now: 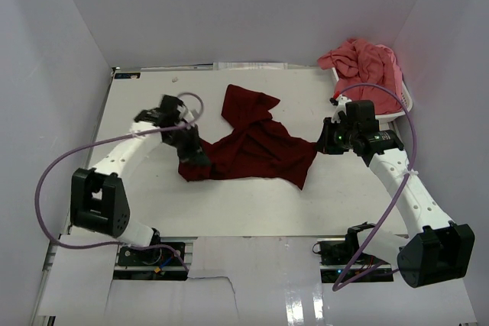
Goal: Fold and stack the t-shirts
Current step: Flatten out the tshirt
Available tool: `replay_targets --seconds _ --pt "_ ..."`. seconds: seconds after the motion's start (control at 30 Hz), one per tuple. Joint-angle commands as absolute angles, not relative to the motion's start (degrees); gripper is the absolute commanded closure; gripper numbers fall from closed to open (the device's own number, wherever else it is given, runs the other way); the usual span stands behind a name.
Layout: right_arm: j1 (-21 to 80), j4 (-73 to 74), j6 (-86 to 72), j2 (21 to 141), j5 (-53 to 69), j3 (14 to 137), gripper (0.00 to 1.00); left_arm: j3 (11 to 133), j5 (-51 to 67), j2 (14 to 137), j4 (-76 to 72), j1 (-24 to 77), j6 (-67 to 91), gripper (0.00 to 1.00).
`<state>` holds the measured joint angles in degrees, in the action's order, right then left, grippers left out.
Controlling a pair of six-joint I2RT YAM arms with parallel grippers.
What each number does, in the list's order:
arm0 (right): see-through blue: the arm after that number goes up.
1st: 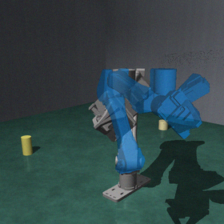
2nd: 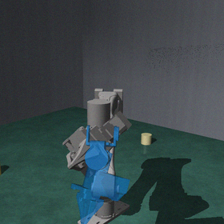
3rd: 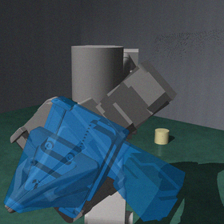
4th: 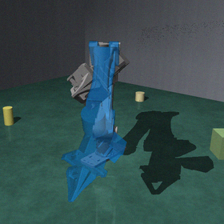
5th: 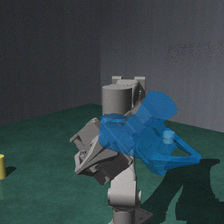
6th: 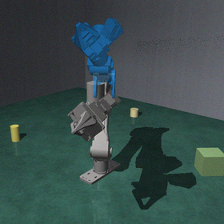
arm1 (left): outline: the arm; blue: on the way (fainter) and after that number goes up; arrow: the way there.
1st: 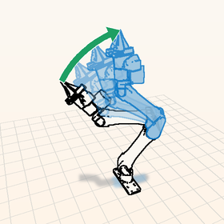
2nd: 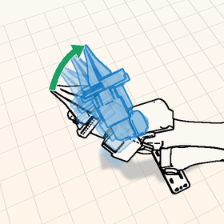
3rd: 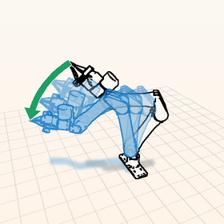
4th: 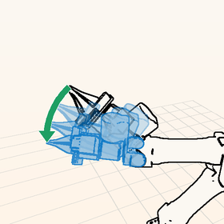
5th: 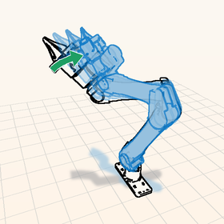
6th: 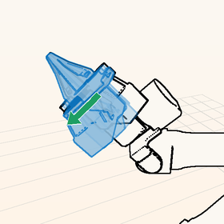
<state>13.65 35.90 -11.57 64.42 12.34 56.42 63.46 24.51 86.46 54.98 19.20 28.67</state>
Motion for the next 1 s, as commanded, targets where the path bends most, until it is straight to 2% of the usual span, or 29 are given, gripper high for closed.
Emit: replay_targets --seconds 0.0,0.07,0.23,0.27,0.33,0.37,0.5,0.6,0.77,0.8,0.97 --pt "14.06 34.98 -11.07 64.25 12.83 58.01 0.92 69.78 41.73 82.26 50.28 1.1 27.78 1.0" --pt "14.06 34.81 -11.07 64.25 13.01 57.75 0.92 72.84 40.53 85.5 48.88 -8.56 27.68 1.0" --pt "14.15 34.63 -11.25 64.25 13.8 57.92 0.92 72.34 37.79 95.53 33.01 -16.6 35.14 1.0" --pt "14.24 34.72 -11.25 64.16 13.71 57.92 0.92 72.68 37.79 96.76 30.52 -17.31 36.29 0.88" --pt "14.41 34.8 -11.42 63.9 13.8 57.83 0.92 74.52 35.69 100.52 29.18 -16.97 37.26 0.4" --pt "14.41 34.89 -11.43 63.81 13.71 57.83 0.92 75.49 35.68 101.59 29.27 -16.35 36.66 0.03" --pt "14.68 34.8 -11.6 63.63 13.27 57.31 0.92 76.83 35.59 101.87 31.55 -15.3 32.62 0.02" --pt "14.76 34.8 -11.51 63.98 12.83 57.39 0.92 74.45 35.25 95.73 33.13 -12.93 28.66 0.02" --pt "14.85 34.72 -11.43 65.65 12.74 58.97 0.92 71.37 18.92 84.75 42.35 0.68 24.18 0.02" --pt "14.85 34.8 -11.34 66.0 12.66 59.32 0.92 71.63 13.76 84.29 45.41 5.23 23.65 0.02" --pt "14.94 34.45 -11.25 66.62 12.74 59.59 0.92 71.63 -3.22 89.27 53.51 13.35 19.6 0.02"
